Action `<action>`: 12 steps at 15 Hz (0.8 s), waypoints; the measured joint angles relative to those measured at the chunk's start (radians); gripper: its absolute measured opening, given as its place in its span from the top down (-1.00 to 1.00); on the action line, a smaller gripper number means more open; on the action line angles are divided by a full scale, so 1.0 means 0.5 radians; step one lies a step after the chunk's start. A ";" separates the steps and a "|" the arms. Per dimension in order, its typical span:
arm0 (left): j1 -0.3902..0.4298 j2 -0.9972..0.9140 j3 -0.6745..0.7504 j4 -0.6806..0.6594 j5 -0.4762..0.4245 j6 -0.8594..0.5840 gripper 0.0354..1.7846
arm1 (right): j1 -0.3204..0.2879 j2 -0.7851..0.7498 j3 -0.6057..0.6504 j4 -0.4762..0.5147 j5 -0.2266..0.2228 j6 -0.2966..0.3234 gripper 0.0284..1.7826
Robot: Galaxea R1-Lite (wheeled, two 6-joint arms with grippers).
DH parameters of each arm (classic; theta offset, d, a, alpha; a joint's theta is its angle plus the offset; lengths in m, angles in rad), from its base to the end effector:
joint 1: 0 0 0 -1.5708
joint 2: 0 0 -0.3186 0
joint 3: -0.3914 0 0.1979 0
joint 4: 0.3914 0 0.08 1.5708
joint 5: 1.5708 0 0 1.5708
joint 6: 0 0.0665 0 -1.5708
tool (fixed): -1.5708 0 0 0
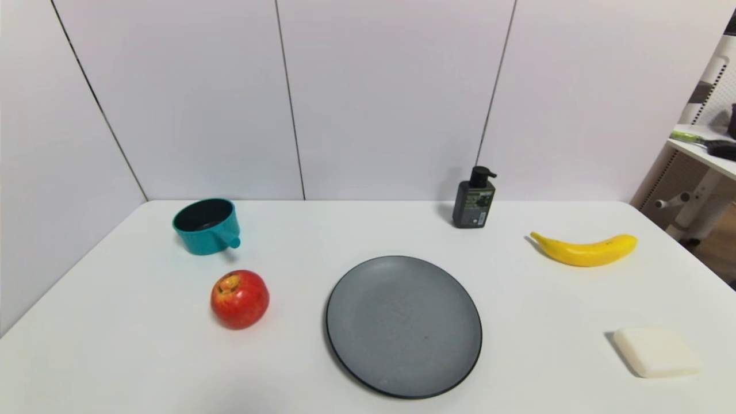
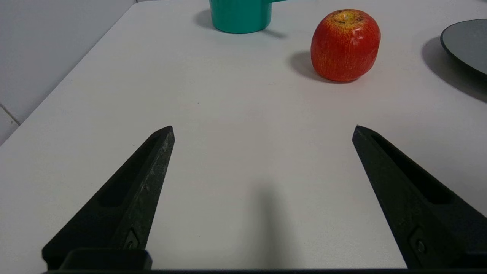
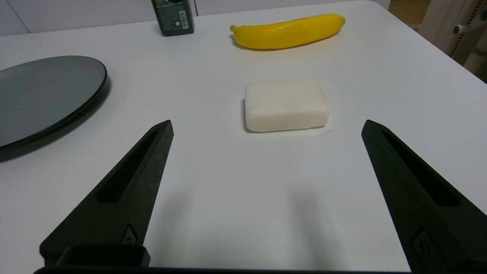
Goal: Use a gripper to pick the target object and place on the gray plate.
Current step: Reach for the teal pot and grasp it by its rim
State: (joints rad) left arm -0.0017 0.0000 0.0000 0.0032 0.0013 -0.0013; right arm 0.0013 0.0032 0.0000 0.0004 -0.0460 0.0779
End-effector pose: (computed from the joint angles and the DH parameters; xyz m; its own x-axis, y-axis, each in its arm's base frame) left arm 0.0108 0.0001 0.0750 1.0000 -0.0004 -0.0032 0.0004 1.0000 -0.0013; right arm 0.0110 -0.0030 0.0754 0.9990 -0.0447 -0.0036 0.0448 0.9960 0.0777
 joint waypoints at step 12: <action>0.002 0.000 0.000 0.000 0.001 0.000 -0.89 | 0.000 0.000 0.000 -0.001 0.001 -0.001 -0.92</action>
State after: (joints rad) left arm -0.0009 0.0000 0.0000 0.0032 0.0017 -0.0013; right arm 0.0013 0.0032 0.0000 0.0000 -0.0455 0.0774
